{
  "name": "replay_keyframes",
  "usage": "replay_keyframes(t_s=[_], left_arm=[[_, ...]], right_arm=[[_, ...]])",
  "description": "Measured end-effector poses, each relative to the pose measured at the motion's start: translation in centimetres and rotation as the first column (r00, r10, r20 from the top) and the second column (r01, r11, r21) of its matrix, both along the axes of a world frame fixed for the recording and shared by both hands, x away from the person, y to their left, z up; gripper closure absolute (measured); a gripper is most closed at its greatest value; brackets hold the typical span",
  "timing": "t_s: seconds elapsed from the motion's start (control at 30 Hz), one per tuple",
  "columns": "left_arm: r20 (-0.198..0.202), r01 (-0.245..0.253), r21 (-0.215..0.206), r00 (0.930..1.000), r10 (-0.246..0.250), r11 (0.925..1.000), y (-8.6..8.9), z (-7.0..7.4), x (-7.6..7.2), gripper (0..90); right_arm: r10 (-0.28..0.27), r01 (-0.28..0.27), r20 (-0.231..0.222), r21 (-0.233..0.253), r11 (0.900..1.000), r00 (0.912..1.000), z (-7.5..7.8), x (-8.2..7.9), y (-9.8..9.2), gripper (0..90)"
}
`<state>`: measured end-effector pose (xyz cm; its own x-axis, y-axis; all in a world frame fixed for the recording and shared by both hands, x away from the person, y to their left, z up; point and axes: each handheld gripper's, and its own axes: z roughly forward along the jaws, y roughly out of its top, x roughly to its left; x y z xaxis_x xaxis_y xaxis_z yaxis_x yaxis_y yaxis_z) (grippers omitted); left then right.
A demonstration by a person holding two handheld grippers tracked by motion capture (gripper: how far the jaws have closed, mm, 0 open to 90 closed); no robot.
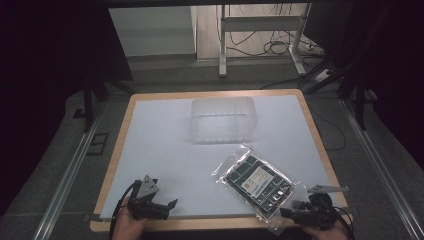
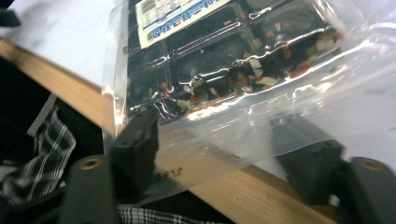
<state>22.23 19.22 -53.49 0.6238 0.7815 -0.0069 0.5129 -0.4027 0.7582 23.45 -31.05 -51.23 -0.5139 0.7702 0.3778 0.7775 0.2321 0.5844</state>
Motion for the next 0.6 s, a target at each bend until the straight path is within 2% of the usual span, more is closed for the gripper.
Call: replay_keyframes(t_s=[0.1,0.13,0.17,0.2,0.23,0.27,0.33,0.37,0.4,0.43,0.47,0.57,0.6], left_arm=[[0.000,0.002,0.004,1.0000,-0.002,1.0000,-0.1,0.0,0.0,2.0],[0.000,0.003,0.004,1.0000,-0.003,1.0000,-0.1,0.0,0.0,2.0],[0.000,0.003,0.006,1.0000,-0.003,1.0000,-0.1,0.0,0.0,2.0],[0.000,0.003,0.009,1.0000,-0.003,1.0000,-0.2,0.0,0.0,2.0],[0.000,0.004,0.010,1.0000,-0.004,0.9999,-0.2,0.0,0.0,2.0],[0.001,0.005,0.012,1.0000,-0.005,0.9999,-0.2,0.0,0.0,2.0],[0.002,0.006,0.016,1.0000,-0.006,0.9999,-0.2,0.0,0.0,2.1],[0.002,0.006,0.018,1.0000,-0.006,0.9998,-0.2,0.0,0.0,2.1],[0.003,0.005,0.019,1.0000,-0.005,0.9998,-0.2,0.0,0.0,2.1],[0.003,0.005,0.018,1.0000,-0.005,0.9998,-0.2,0.0,0.0,2.1],[0.004,0.005,0.019,1.0000,-0.005,0.9998,-0.2,0.0,0.0,2.1],[0.005,0.005,0.021,1.0000,-0.005,0.9998,-0.3,0.0,0.0,2.1],[0.006,0.005,0.021,1.0000,-0.006,0.9998,-0.3,0.0,0.0,2.1]], right_arm=[[-0.037,0.038,-0.016,0.016,0.999,0.9992,-0.2,0.1,0.2,50.7],[-0.058,0.059,-0.023,0.030,0.998,0.9980,-0.2,0.2,0.1,60.6],[-0.070,0.071,-0.025,0.040,0.997,0.9972,-0.2,0.2,0.0,64.6],[-0.070,0.071,-0.025,0.040,0.997,0.9972,-0.2,0.2,0.0,64.6],[-0.091,0.093,-0.037,0.078,0.993,0.9952,-0.3,0.4,-0.2,72.9],[-0.091,0.093,-0.037,0.078,0.993,0.9952,-0.3,0.4,-0.2,72.9],[-0.110,0.115,-0.046,0.119,0.986,0.9928,-0.4,0.5,-0.4,81.4],[-0.127,0.133,-0.044,0.167,0.977,0.9909,-0.3,0.4,-0.7,87.9],[-0.127,0.133,-0.044,0.167,0.977,0.9909,-0.3,0.4,-0.7,87.9],[-0.136,0.142,-0.045,0.199,0.970,0.9897,-0.1,0.3,-0.9,88.9],[-0.138,0.142,-0.034,0.214,0.966,0.9899,0.0,0.3,-1.0,89.0],[-0.130,0.128,-0.001,0.198,0.972,0.9915,0.4,-0.1,-0.6,89.0],[-0.127,0.125,-0.004,0.215,0.969,0.9919,0.4,-0.1,-0.7,89.1]])
